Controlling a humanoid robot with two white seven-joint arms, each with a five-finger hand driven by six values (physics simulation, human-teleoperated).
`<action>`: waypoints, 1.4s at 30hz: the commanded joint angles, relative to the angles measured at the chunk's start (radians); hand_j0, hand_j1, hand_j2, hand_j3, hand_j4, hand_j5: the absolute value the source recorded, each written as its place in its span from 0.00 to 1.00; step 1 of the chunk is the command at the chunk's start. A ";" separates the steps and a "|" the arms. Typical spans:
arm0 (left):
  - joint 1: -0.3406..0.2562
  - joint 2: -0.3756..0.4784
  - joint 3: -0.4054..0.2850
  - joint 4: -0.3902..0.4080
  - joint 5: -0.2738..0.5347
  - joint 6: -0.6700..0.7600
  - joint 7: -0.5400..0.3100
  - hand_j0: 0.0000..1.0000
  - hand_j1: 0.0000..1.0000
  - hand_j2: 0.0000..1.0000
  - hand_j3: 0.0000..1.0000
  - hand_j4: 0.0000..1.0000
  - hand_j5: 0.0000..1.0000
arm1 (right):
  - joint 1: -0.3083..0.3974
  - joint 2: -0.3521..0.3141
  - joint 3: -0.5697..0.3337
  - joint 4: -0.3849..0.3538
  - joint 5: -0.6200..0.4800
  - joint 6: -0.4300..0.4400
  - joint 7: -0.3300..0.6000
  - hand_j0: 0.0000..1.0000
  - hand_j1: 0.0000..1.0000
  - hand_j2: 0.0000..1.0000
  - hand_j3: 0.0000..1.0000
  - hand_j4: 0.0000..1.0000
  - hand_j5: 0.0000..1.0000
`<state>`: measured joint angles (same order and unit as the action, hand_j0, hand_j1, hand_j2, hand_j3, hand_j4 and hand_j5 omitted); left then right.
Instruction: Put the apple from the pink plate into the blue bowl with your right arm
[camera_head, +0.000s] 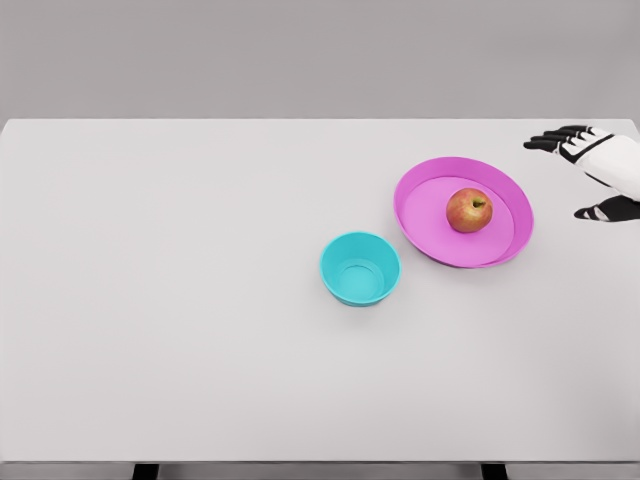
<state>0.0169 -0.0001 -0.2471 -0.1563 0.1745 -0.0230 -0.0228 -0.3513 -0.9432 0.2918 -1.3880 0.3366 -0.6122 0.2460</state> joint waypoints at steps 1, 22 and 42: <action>0.000 0.000 0.000 0.000 0.000 0.000 0.000 1.00 1.00 1.00 1.00 1.00 1.00 | 0.000 -0.002 0.001 0.000 -0.007 0.001 -0.001 1.00 1.00 1.00 1.00 1.00 1.00; -0.002 0.000 0.000 0.000 0.000 0.000 0.000 1.00 1.00 1.00 1.00 1.00 1.00 | -0.291 0.129 0.222 0.126 0.005 0.001 0.318 1.00 1.00 1.00 1.00 1.00 1.00; 0.000 0.000 0.000 0.000 -0.001 0.000 0.000 1.00 1.00 1.00 1.00 1.00 1.00 | -0.368 0.239 0.365 0.302 0.007 0.001 0.318 1.00 1.00 1.00 1.00 1.00 1.00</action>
<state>0.0169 -0.0001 -0.2470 -0.1564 0.1740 -0.0230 -0.0228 -0.7194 -0.7100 0.6430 -1.1024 0.3495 -0.6133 0.5647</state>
